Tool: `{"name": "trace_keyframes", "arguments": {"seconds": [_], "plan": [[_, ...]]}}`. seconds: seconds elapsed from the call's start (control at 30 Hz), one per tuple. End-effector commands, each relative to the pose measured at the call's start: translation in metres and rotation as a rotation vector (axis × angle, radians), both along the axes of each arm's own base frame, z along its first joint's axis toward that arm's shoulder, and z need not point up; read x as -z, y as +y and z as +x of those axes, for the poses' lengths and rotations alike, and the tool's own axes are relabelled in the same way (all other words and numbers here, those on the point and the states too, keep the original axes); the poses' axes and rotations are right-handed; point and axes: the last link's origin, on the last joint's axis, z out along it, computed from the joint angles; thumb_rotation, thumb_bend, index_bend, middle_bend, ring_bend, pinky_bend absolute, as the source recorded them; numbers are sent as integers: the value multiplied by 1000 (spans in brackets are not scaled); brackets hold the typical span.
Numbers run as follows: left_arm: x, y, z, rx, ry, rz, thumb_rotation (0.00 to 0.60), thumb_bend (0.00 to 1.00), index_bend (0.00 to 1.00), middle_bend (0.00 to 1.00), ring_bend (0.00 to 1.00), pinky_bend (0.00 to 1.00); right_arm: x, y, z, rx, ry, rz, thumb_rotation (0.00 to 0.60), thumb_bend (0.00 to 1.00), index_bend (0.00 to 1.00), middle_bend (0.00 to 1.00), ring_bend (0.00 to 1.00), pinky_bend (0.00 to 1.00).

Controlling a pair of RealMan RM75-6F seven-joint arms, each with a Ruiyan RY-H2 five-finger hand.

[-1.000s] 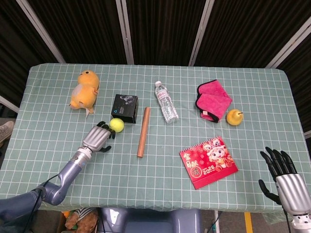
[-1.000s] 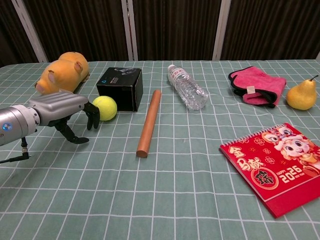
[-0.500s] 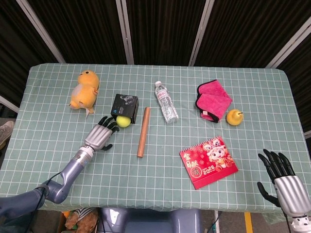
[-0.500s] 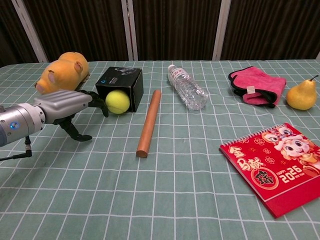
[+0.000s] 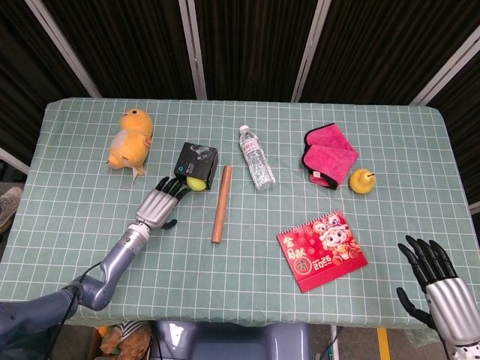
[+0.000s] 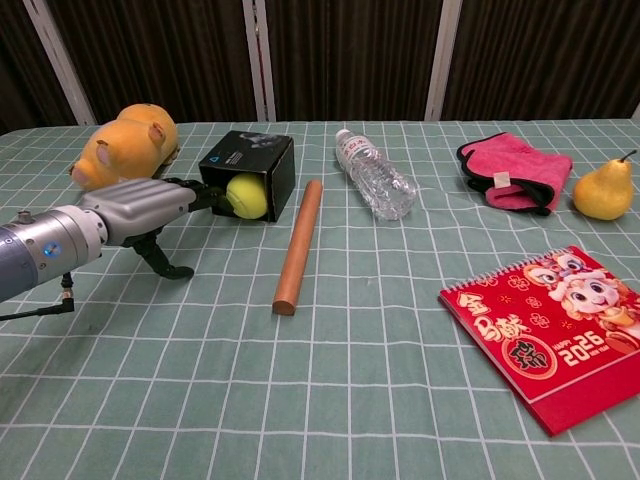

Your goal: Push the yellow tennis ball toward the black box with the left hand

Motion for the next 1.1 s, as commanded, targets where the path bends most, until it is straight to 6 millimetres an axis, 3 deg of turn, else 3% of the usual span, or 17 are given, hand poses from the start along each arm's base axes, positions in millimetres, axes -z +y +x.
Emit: {"name": "trace_keyframes", "arguments": {"seconds": [0.03, 0.33, 0.8, 0.93, 1.1], "plan": [[3, 2, 2, 0, 13, 17, 600, 237, 85, 0, 0, 0, 0, 3, 1, -14, -2, 6, 600, 436, 0, 0, 0, 0], [10, 5, 8, -11, 50, 86, 600, 215, 1, 0, 0, 0, 2, 8, 5, -39, -6, 20, 600, 436, 0, 0, 0, 0], [24, 22, 23, -47, 63, 184, 600, 213, 0, 0, 0, 0, -5, 17, 7, -62, -14, 3, 600, 436, 0, 0, 0, 0], [23, 10, 21, -28, 45, 154, 600, 202, 0, 0, 0, 0, -6, 19, 7, -61, -13, -1, 600, 435, 0, 0, 0, 0], [2, -27, 8, 4, 8, 102, 600, 198, 0, 0, 0, 0, -4, 19, 7, -61, -4, 0, 600, 435, 0, 0, 0, 0]]}}
